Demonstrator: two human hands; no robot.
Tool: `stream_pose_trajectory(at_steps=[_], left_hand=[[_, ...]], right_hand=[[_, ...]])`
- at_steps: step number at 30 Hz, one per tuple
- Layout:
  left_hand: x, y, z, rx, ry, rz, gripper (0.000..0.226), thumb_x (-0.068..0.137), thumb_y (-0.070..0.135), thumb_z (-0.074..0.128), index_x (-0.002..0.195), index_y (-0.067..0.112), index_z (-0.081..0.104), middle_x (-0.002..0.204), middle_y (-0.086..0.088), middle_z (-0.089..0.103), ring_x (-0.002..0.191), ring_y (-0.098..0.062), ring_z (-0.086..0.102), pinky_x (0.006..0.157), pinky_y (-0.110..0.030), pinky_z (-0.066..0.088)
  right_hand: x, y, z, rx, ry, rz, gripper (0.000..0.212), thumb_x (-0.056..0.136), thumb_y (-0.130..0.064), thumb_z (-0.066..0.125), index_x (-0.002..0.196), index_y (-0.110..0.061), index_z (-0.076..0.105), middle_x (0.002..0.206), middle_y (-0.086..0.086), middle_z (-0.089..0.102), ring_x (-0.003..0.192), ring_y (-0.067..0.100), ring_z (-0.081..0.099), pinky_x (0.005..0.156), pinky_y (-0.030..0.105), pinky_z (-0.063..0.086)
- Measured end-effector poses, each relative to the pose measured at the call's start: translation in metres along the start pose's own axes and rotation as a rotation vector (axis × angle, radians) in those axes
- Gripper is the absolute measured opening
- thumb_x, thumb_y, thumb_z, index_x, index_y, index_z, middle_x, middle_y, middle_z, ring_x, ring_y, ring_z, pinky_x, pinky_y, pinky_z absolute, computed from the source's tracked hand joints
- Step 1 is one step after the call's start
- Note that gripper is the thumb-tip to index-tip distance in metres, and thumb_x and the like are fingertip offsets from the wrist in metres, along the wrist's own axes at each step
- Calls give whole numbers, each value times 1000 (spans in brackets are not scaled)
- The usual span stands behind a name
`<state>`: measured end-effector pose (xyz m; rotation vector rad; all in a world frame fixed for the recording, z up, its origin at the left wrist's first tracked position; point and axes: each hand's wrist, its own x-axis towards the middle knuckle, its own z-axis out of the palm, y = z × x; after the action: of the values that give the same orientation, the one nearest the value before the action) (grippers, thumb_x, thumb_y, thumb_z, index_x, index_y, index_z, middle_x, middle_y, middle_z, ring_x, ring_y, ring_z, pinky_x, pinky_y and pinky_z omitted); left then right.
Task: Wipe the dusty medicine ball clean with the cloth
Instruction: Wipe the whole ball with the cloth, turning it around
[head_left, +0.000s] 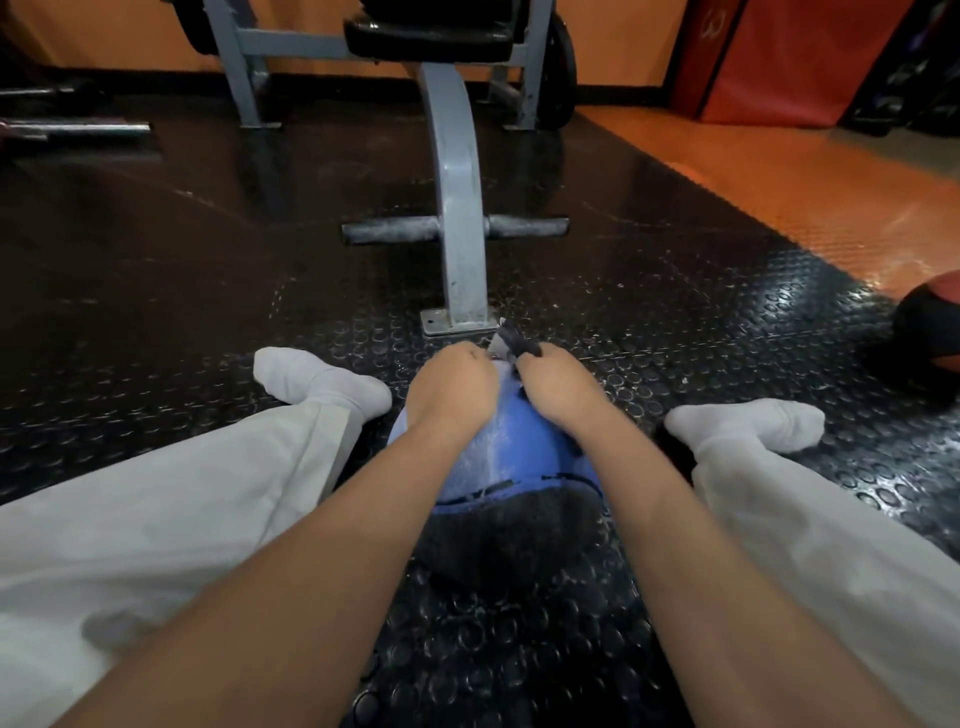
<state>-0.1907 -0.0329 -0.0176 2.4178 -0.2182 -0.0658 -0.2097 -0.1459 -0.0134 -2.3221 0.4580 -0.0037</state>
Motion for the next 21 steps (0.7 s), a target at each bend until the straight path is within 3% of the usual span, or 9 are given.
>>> stream_pose_trajectory(at_steps=[2, 4, 7, 10, 12, 14, 18, 21], left_hand=[[8, 4, -4, 32, -36, 2, 27, 98, 18, 42, 96, 6, 66, 101, -12, 65, 98, -33, 60, 74, -32, 39], [12, 9, -7, 91, -109, 40, 24, 98, 21, 47, 88, 10, 65, 98, -15, 67, 97, -33, 62, 77, -34, 42], [9, 13, -5, 154, -154, 123, 22, 97, 25, 51, 80, 15, 60, 93, -11, 67, 94, -31, 62, 78, -31, 42], [-1, 16, 1, 168, -82, 169, 24, 99, 20, 45, 95, 11, 67, 102, -8, 68, 96, -29, 62, 77, -33, 45], [-4, 12, 2, 89, -47, 118, 34, 100, 13, 37, 117, 11, 66, 122, -10, 65, 110, -30, 59, 88, -35, 44], [-9, 6, 1, -32, -29, 60, 38, 101, 15, 34, 126, 19, 62, 131, -3, 61, 117, -24, 55, 91, -29, 39], [-18, -4, -3, -141, -58, 89, 39, 101, 17, 34, 122, 27, 65, 122, 8, 64, 99, -12, 56, 84, -26, 41], [-12, -7, -6, -246, -152, 99, 36, 100, 17, 37, 113, 28, 68, 121, 9, 65, 104, -11, 58, 96, -30, 44]], right_hand=[[-34, 0, 20, -168, 214, -117, 39, 94, -28, 35, 126, -17, 54, 128, 8, 55, 117, 31, 50, 99, 43, 38], [-76, 5, 42, -282, 365, -203, 53, 92, -34, 28, 138, -17, 45, 144, 4, 44, 136, 31, 34, 111, 50, 24], [-97, 17, 46, -252, 367, -254, 60, 88, -38, 27, 142, -16, 41, 149, 4, 38, 141, 31, 25, 114, 52, 17], [-71, 30, 21, -113, 332, -276, 55, 88, -39, 28, 130, -15, 54, 133, 4, 52, 123, 25, 46, 105, 46, 35], [-42, 30, 0, 87, 180, -126, 39, 94, -33, 37, 120, -16, 61, 118, 4, 60, 104, 22, 54, 92, 37, 42], [-15, 31, -16, 249, -42, 81, 30, 96, -26, 43, 108, -12, 67, 108, 7, 66, 95, 24, 58, 86, 36, 44], [1, 32, -24, 400, -193, 255, 28, 97, -23, 43, 81, -17, 66, 84, 7, 65, 73, 18, 57, 66, 29, 42], [-6, 36, -21, 535, -181, 297, 32, 97, -21, 43, 74, -17, 65, 66, 2, 62, 62, 15, 54, 60, 27, 41]])
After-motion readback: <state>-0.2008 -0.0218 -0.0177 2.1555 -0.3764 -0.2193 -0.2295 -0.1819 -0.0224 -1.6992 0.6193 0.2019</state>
